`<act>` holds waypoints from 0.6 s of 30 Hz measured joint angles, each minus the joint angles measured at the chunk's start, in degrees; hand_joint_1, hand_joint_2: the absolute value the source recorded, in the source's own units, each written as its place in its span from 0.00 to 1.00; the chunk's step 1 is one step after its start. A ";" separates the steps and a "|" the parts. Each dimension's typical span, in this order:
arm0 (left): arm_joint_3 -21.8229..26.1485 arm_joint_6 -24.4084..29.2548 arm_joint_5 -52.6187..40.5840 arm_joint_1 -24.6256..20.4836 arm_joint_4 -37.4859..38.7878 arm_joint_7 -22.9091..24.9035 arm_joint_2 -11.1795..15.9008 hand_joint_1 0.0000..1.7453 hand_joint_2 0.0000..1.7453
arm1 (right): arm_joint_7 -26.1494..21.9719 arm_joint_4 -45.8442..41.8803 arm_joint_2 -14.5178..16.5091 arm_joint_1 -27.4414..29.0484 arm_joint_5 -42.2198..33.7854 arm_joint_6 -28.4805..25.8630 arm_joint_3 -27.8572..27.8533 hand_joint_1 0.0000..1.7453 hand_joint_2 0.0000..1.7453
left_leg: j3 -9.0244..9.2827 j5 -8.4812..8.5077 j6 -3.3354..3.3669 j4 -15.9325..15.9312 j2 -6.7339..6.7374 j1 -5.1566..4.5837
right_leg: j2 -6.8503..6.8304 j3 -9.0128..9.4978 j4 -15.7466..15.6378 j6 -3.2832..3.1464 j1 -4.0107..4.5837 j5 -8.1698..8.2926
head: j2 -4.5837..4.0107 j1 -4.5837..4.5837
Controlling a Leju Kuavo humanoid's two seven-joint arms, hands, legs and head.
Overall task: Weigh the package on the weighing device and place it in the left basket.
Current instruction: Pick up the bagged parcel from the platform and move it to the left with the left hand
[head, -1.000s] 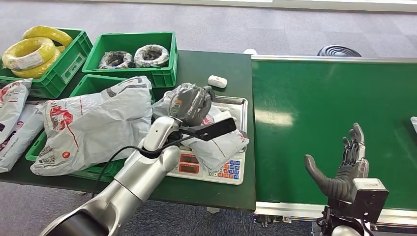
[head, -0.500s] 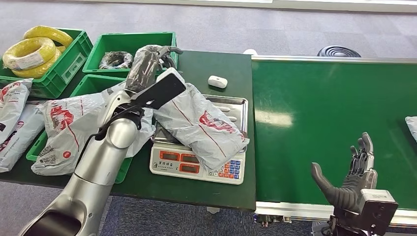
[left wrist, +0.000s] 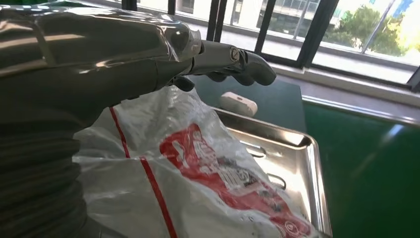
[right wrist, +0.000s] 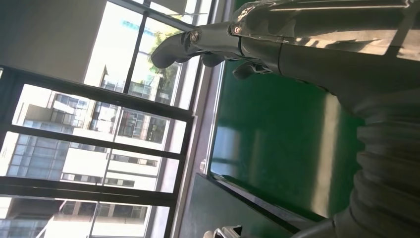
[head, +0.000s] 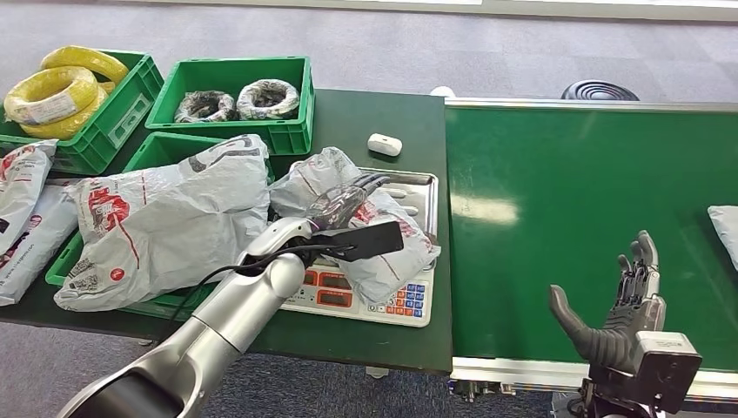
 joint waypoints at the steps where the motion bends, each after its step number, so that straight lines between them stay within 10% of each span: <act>1: -0.60 -0.14 -0.22 -0.34 1.37 0.01 -0.48 0.00 1.00 | 0.02 0.01 -0.01 -0.24 0.02 0.15 -0.02 0.00 1.00 | 0.00 0.00 0.00 0.00 0.00 0.00 | 0.00 0.00 0.00 0.00 0.00 0.00 | 0.00 0.01; 7: -3.74 -0.24 -1.35 -2.01 8.02 -0.02 -2.74 0.00 1.00 | 0.05 0.44 -0.03 -1.29 0.04 0.38 -0.03 0.00 1.00 | 0.01 0.00 0.00 0.00 0.00 0.00 | -0.01 0.03 0.00 0.00 0.00 0.00 | -0.01 0.01; 11: -5.49 -0.29 -2.05 -2.83 10.93 -0.08 -3.53 0.92 1.00 | -0.10 0.72 -0.04 -1.47 0.15 0.37 -0.03 0.00 1.00 | 0.00 0.00 0.00 0.00 0.00 0.00 | -0.01 0.04 0.00 0.00 0.00 0.00 | -0.01 0.01; 18: -8.30 0.13 -4.03 -3.82 14.36 1.14 -4.20 1.00 1.00 | -0.60 1.19 -0.48 -1.75 0.52 0.36 -0.03 0.00 1.00 | 0.06 0.00 0.00 0.00 -0.02 0.00 | -0.02 0.14 0.00 0.00 0.00 0.00 | 0.00 0.01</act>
